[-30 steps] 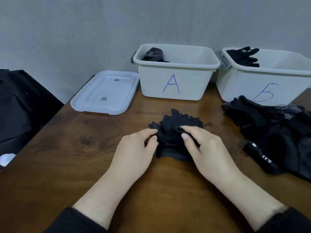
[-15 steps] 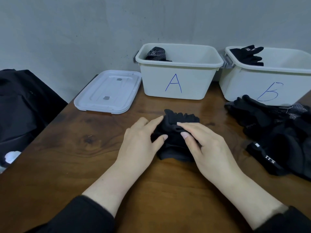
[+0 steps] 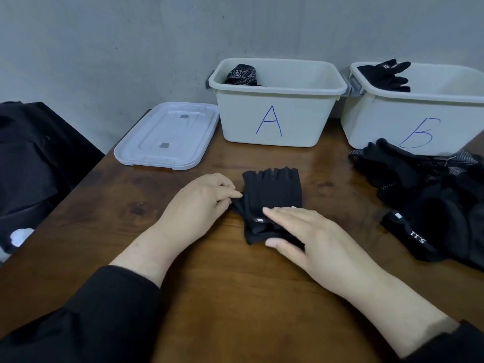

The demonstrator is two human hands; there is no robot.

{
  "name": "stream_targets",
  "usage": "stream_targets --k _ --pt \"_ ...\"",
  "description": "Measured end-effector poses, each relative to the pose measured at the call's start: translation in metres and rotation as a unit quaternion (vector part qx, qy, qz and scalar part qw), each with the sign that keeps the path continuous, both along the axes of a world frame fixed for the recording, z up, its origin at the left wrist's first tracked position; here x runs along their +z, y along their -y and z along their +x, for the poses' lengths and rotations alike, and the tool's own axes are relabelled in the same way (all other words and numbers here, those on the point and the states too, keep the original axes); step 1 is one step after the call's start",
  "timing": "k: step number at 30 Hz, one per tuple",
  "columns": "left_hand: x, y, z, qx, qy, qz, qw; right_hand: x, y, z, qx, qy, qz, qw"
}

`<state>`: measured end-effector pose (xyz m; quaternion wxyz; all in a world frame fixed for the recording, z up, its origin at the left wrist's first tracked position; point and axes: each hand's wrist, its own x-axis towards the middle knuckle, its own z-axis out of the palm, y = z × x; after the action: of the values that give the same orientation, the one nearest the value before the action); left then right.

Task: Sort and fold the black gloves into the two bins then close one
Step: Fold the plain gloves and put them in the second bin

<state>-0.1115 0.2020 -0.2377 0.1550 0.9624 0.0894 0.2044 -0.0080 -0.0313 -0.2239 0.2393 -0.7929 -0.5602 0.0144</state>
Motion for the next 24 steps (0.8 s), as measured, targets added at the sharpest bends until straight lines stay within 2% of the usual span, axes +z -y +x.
stream_targets --k 3,6,8,9,11,13,16,21,24 --pt "0.004 -0.001 -0.004 0.030 -0.038 -0.078 0.996 0.001 0.010 0.005 -0.025 -0.038 -0.004 0.999" --pt "0.009 0.003 -0.004 0.051 -0.007 -0.067 0.996 -0.005 0.014 0.011 0.001 -0.025 -0.047 0.999" --pt "0.016 0.013 -0.009 0.003 0.058 -0.073 0.996 -0.008 0.012 0.014 0.005 -0.016 -0.051 0.999" --pt "0.018 0.018 -0.012 -0.043 0.065 -0.068 0.995 -0.009 0.012 0.015 0.003 -0.012 -0.042 0.999" --pt "0.018 0.025 -0.016 -0.116 0.014 -0.042 0.992 -0.010 0.009 0.017 0.006 -0.002 -0.030 1.000" --pt "0.013 0.027 -0.016 -0.130 -0.047 -0.018 0.990 -0.009 0.007 0.017 0.006 0.015 -0.025 1.000" --pt "0.008 0.026 -0.014 -0.119 -0.092 -0.030 0.988 -0.005 0.002 0.014 -0.021 0.020 -0.003 1.000" --pt "0.007 0.028 -0.009 -0.081 -0.061 -0.040 0.994 0.004 0.002 0.011 -0.057 -0.064 0.013 0.996" --pt "0.011 0.030 -0.013 -0.039 -0.071 -0.124 0.989 0.006 0.012 0.011 -0.045 -0.104 -0.044 0.993"
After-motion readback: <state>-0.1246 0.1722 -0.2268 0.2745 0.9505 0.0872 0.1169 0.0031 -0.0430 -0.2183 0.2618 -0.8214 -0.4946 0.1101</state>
